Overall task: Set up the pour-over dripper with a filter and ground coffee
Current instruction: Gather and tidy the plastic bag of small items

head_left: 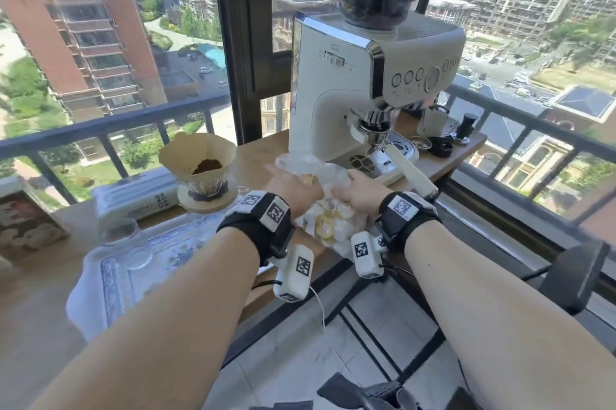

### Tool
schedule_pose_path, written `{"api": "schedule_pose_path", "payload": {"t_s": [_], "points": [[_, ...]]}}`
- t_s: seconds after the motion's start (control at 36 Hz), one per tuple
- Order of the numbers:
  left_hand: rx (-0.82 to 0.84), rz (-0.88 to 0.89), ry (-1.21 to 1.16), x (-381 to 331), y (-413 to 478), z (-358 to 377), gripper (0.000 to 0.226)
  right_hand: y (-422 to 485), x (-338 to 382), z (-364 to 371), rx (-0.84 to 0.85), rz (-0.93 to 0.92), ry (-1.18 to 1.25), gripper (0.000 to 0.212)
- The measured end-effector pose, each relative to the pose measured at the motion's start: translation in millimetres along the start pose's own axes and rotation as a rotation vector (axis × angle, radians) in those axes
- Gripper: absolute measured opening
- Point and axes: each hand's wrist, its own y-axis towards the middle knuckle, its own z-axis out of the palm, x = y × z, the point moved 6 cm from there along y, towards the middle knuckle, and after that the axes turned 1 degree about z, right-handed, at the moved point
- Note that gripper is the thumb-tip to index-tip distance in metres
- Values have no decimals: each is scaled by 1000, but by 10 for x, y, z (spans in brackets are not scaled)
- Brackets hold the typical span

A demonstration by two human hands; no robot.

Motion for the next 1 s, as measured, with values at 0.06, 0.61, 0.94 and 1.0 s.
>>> {"api": "schedule_pose_path", "payload": {"t_s": [0.06, 0.61, 0.94, 1.0], "points": [[72, -46, -58, 109, -35, 27, 86, 51, 164, 105, 35, -45, -73, 44], [53, -11, -464, 182, -63, -524, 110, 349, 1170, -23, -38, -125, 166, 38], [-108, 109, -623, -75, -55, -929, 49, 274, 1462, -366, -238, -203, 162, 55], [-144, 135, -626, -111, -54, -995, 30, 327, 1531, -359, -218, -198, 296, 37]]}}
